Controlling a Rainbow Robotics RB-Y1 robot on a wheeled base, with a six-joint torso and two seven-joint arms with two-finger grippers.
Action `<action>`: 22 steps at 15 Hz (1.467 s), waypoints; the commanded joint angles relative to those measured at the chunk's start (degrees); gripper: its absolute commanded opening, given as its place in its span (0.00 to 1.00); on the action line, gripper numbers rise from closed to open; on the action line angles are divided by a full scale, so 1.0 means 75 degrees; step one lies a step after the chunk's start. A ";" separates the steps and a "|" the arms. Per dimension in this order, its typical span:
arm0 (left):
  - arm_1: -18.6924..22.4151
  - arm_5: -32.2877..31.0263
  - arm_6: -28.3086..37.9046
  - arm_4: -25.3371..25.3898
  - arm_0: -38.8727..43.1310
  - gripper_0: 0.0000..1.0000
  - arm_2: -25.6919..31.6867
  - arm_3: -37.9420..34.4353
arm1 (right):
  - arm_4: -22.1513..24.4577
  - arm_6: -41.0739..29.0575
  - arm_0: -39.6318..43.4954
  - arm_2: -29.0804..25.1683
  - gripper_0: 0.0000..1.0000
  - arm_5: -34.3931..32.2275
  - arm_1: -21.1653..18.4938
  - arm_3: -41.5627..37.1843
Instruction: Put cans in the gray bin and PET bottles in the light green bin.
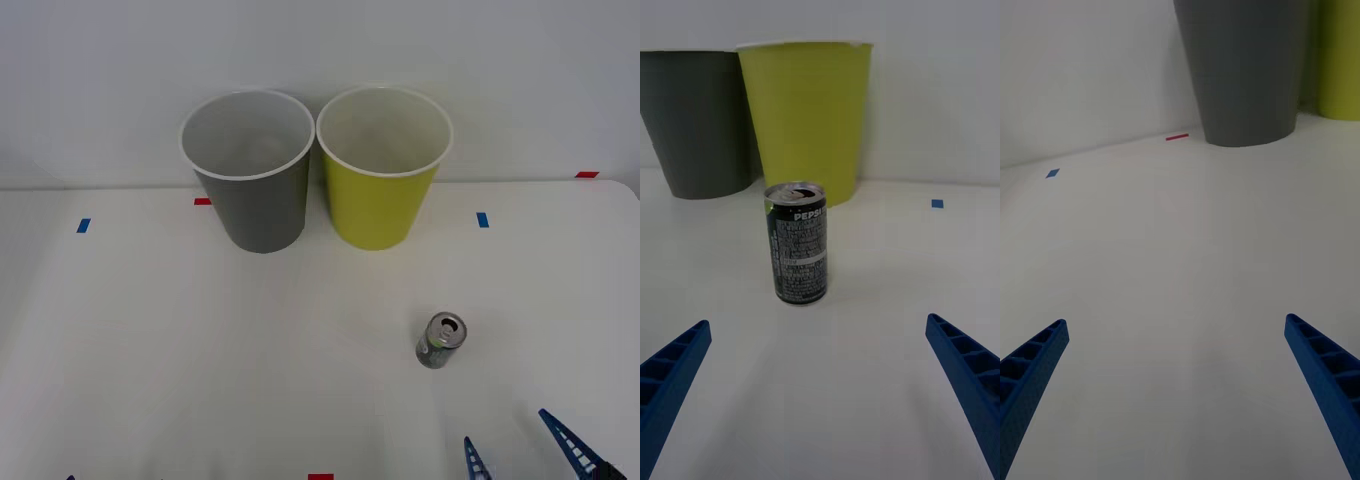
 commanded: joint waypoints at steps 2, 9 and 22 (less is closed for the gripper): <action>0.0000 0.0000 0.0000 0.0000 0.0001 1.00 0.0000 0.0000 | 0.0030 0.0079 -0.1058 0.0394 1.00 0.0206 0.0082 0.0481; 0.0000 0.0000 0.0000 0.0000 0.0001 1.00 0.0000 0.0000 | -0.0052 0.0278 -0.1831 0.0441 1.00 0.0920 0.0141 0.0493; 0.0000 0.0000 0.0000 0.0000 0.0001 1.00 0.0000 0.0000 | -0.0158 0.0560 -0.2628 0.0019 1.00 0.2069 0.0844 0.0493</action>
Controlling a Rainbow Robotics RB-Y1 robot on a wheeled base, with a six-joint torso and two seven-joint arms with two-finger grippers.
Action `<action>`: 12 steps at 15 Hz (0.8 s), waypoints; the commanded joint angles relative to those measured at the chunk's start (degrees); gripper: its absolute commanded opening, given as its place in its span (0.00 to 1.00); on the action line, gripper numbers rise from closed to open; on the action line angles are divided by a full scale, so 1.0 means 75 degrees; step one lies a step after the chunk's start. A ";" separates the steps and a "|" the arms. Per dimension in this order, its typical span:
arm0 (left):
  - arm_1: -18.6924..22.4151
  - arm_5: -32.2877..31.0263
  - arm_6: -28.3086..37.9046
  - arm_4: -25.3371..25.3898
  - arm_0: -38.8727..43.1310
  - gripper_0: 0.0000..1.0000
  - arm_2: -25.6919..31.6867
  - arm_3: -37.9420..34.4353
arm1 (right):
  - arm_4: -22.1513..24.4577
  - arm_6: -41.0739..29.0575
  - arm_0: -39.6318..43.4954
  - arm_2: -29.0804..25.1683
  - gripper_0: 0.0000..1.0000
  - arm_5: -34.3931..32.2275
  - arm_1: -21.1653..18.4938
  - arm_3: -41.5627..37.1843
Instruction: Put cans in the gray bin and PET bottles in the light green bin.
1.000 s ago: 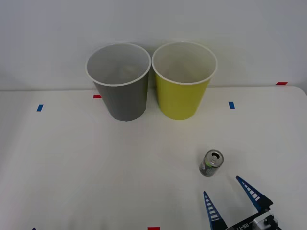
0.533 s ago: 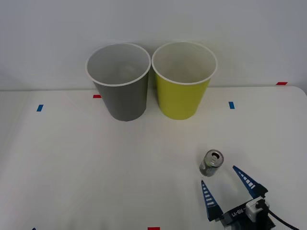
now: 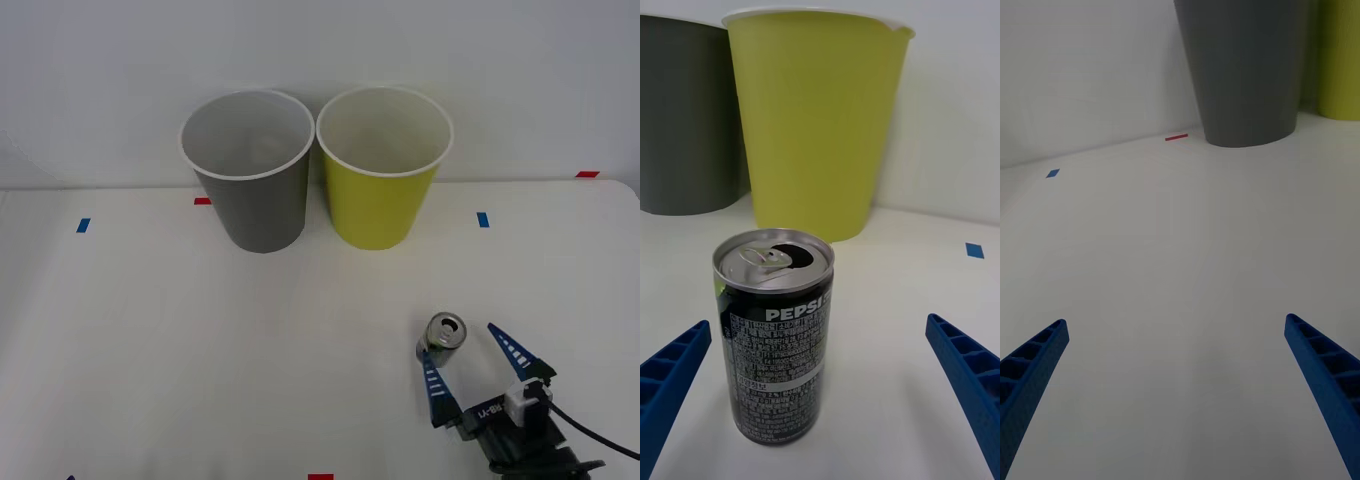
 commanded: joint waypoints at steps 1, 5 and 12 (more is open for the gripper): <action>0.0000 0.0000 0.0000 -0.0002 0.0000 1.00 0.0000 0.0000 | 0.0001 0.0051 -0.0246 0.0054 1.00 0.0338 0.0189 0.0004; 0.0000 0.0000 0.0000 -0.0002 0.0000 1.00 0.0000 0.0000 | 0.0001 0.0086 -0.0562 0.0065 1.00 0.0795 0.0518 -0.0008; 0.0000 0.0000 0.0000 -0.0002 0.0000 1.00 0.0000 0.0000 | -0.0151 0.0063 -0.0574 0.0042 0.34 0.0783 0.0471 0.0004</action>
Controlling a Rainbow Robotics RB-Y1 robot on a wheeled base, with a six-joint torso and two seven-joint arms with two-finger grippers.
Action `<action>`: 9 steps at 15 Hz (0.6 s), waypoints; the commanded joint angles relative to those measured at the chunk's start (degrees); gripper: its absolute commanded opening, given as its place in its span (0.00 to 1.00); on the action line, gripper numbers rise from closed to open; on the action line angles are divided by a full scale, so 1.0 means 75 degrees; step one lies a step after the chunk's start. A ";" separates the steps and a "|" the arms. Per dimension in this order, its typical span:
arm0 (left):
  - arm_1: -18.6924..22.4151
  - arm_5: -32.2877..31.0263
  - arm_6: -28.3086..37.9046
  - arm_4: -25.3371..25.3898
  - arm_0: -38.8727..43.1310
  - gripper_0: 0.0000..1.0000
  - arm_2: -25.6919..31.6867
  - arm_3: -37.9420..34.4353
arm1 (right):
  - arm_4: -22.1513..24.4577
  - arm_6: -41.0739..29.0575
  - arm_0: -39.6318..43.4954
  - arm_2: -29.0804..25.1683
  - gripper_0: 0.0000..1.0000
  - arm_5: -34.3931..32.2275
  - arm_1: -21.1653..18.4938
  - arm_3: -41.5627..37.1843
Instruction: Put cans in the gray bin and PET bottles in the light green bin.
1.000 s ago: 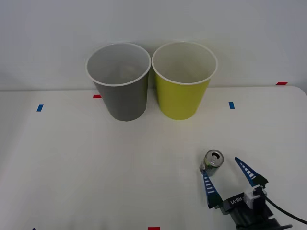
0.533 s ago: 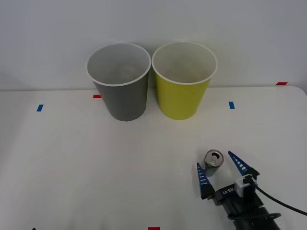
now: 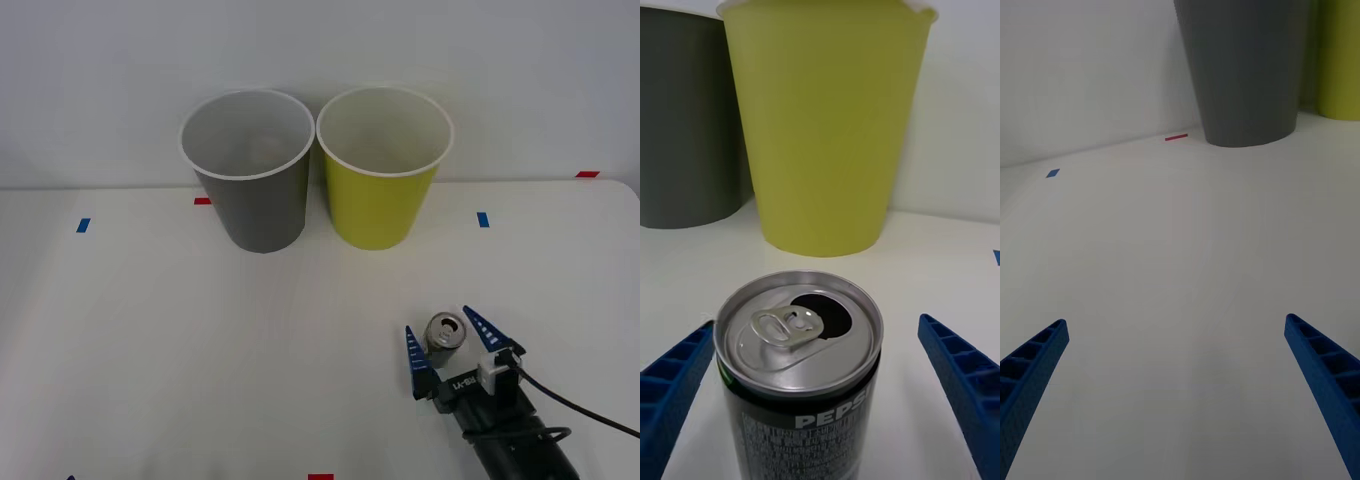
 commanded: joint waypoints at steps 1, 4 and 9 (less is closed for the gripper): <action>0.0000 0.0000 0.0000 -0.0002 0.0000 1.00 0.0000 0.0000 | -0.0120 -0.0037 0.0005 -0.0003 0.23 -0.0001 0.0002 -0.0011; 0.0000 0.0000 0.0000 -0.0002 0.0000 1.00 0.0000 0.0000 | -0.0202 -0.0061 0.0017 0.0008 0.20 -0.0001 0.0061 0.0001; 0.0000 0.0000 0.0000 -0.0002 0.0000 1.00 0.0000 0.0000 | -0.0378 -0.0143 0.0017 0.0008 0.16 0.0316 0.0108 -0.0186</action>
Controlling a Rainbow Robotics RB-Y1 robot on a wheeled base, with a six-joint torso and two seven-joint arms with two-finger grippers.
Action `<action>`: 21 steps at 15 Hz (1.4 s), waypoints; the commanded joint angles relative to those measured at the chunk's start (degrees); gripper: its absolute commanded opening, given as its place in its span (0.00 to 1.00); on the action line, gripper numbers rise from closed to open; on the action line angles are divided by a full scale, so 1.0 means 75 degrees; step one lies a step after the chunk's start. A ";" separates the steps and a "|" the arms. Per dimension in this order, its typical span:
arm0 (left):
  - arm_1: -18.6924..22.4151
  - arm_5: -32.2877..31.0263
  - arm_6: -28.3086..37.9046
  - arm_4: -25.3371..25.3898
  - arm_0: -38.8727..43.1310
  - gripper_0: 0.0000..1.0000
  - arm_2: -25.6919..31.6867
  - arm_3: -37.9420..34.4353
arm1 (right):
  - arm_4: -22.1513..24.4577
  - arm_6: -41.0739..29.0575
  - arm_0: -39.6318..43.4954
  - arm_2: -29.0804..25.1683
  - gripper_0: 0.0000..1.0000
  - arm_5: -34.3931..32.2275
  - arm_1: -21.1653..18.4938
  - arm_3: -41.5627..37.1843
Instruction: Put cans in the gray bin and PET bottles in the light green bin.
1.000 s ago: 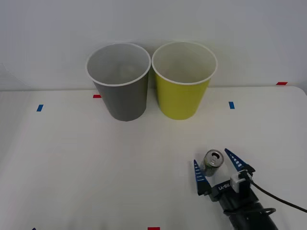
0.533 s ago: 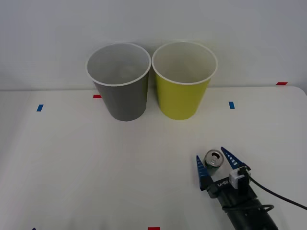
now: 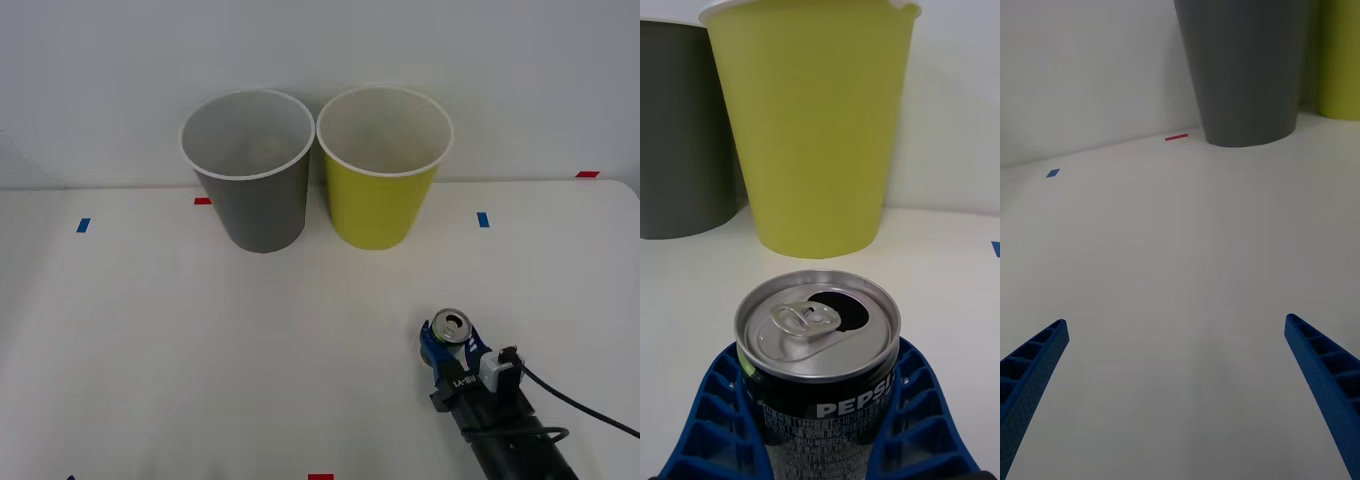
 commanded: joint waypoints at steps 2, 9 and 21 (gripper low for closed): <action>0.0000 0.0000 0.0000 -0.0001 0.0000 1.00 0.0000 0.0000 | -0.0140 -0.0049 0.0261 -0.0091 0.16 0.1775 -0.0133 -0.1362; 0.0000 0.0000 0.0000 -0.0001 0.0000 1.00 0.0000 0.0000 | -0.0117 -0.0108 0.0237 -0.0618 0.15 0.6638 -0.0297 -0.4971; 0.0000 0.0000 0.0000 -0.0001 0.0000 1.00 0.0000 0.0000 | -0.0867 -0.0178 -0.2857 -0.1169 0.14 1.1455 -0.0039 -0.6553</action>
